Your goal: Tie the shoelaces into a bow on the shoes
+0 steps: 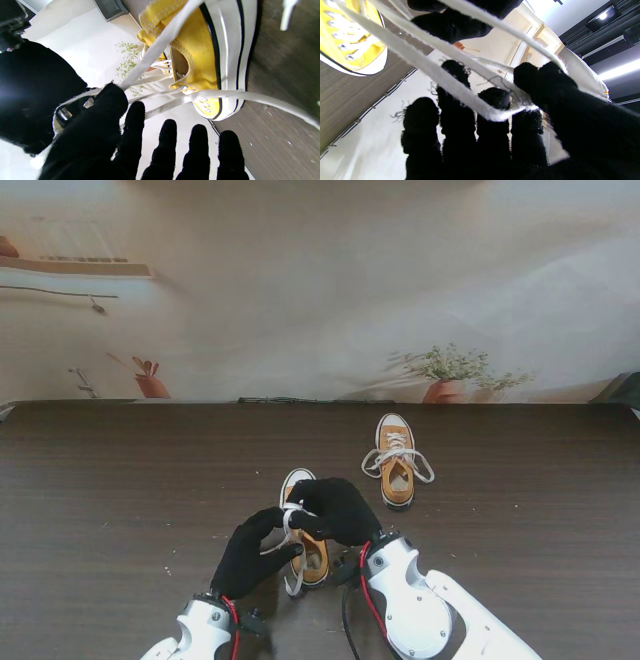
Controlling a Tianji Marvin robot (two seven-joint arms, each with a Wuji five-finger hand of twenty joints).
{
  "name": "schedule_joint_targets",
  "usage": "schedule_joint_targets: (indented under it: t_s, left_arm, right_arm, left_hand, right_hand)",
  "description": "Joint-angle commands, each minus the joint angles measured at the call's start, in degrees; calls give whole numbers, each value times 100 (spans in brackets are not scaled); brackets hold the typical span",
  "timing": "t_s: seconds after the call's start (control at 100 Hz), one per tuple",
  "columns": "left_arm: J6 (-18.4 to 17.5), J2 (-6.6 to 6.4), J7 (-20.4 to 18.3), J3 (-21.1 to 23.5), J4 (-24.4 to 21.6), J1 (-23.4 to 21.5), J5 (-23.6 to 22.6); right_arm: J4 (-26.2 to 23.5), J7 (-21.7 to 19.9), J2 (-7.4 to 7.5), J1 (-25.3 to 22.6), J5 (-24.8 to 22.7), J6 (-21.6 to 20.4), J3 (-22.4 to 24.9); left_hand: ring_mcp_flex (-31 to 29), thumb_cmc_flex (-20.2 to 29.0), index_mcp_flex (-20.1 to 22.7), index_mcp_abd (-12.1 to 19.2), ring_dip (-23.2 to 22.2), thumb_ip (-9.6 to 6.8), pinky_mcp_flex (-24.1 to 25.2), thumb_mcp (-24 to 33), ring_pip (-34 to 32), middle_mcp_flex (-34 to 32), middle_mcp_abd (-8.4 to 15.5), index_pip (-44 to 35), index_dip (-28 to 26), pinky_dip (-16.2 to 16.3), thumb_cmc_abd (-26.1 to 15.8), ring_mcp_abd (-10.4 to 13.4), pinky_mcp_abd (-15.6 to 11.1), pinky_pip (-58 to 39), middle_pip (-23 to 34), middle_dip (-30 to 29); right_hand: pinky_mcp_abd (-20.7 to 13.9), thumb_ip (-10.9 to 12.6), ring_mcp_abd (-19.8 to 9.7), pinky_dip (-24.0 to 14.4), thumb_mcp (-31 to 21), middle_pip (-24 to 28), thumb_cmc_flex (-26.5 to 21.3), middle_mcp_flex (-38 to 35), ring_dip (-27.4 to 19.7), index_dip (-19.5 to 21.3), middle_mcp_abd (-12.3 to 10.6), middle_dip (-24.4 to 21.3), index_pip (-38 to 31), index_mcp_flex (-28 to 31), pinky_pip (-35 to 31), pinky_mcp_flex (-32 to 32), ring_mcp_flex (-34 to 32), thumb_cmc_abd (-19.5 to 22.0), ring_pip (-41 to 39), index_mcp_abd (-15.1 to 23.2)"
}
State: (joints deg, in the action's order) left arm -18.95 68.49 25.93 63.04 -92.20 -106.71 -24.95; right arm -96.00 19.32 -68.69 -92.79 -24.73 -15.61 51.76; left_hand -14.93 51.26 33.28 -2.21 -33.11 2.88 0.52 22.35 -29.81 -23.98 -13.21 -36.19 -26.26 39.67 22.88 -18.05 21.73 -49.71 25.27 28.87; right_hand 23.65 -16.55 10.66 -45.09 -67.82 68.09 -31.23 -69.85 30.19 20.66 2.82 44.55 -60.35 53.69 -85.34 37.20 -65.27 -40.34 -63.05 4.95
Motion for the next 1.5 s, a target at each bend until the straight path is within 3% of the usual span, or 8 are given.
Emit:
schedule_joint_targets:
  t_s: [0.0, 0.33, 0.49, 0.74, 0.88, 0.99, 1.25, 1.49]
  left_arm:
    - [49, 45, -70, -55, 19, 49, -17]
    - [165, 149, 277, -277, 168, 224, 7]
    - [103, 165, 376, -285, 209, 252, -48]
    - [-36, 185, 433, -296, 231, 246, -22]
    - [-50, 183, 370, -301, 223, 239, 56]
    - [-18, 196, 410, -307, 210, 225, 66]
    - [158, 228, 613, -188, 128, 124, 21]
    - [139, 174, 296, -78, -5, 21, 210]
  right_arm:
    - [-16, -39, 6, -44, -51, -51, -4]
    - [-36, -31, 14, -91, -74, -125, 20]
    - [-36, -53, 21, -104, -71, -113, 21]
    - [-35, -57, 20, -93, -74, -108, -8]
    - [-50, -64, 20, -101, -67, -85, -11]
    - [-60, -57, 20, -107, -69, -70, -6]
    - [-71, -61, 20, -135, -50, -53, 7]
    - [-73, -63, 20, -142, -46, -50, 5]
  left_hand:
    - [-141, 67, 102, 333, -70, 145, -53, 159, -143, -84, 201, -111, -112, 16, 255, 117, -1, -151, 83, 133]
    - [-353, 745, 161, 422, -38, 38, -203, -190, -368, -333, 208, -786, 89, -172, 323, 79, 90, -558, 268, 156]
    - [-318, -243, -131, 232, -13, 78, -170, 1362, -384, -233, 244, 87, 271, -292, 494, 111, 53, -614, 264, 132]
    - [-287, -397, -58, 421, 0, 76, -145, 1607, -342, -223, 259, 305, 391, -307, 785, 119, 46, -581, 242, 121]
    - [-360, 78, 383, 629, -8, 311, -185, 1169, -351, -359, 243, -466, 148, -300, 923, 105, 75, -582, 273, 141]
    - [-434, 521, 611, 762, -6, 160, -260, 497, -398, -530, 235, -1421, 159, -313, 815, 70, 125, -614, 347, 160]
    - [-454, 22, 221, 678, 11, 262, -297, 657, -469, -553, 192, -2966, -634, -376, 957, 34, 151, -749, 479, 204]
    - [-331, -387, 96, 460, 31, 345, -191, 295, -408, -530, 110, -3487, -1581, -424, 847, 19, 119, -706, 777, 560]
  right_hand:
    - [25, -39, -18, 47, -10, -10, -265, -20, -63, -83, -41, 15, -85, 71, 26, -10, -68, -29, -1, 412]
    - [38, -44, -10, 62, -20, -6, -258, -27, -59, -70, -38, 17, -88, 83, 37, 15, -79, -35, -4, 401]
    - [52, -44, -11, 65, -23, -6, -264, -31, -59, -67, -34, 18, -85, 84, 39, 20, -80, -31, -3, 397]
    - [63, -46, -13, 69, -24, -5, -261, -29, -58, -61, -37, 19, -83, 89, 42, 20, -81, -32, -4, 387]
    - [59, -45, -5, 71, -28, -4, -264, -31, -57, -58, -27, 20, -82, 91, 40, 29, -87, -37, -6, 390]
    - [54, -46, -11, 72, -31, -1, -263, -36, -56, -56, -25, 21, -84, 95, 39, 34, -88, -41, -7, 378]
    - [54, -46, 5, 76, -42, -3, -268, -37, -56, -51, -28, 20, -83, 94, 38, 37, -89, -40, -6, 379]
    - [56, -48, 0, 78, -39, -4, -270, -37, -56, -47, -25, 21, -84, 102, 40, 34, -89, -45, -5, 386]
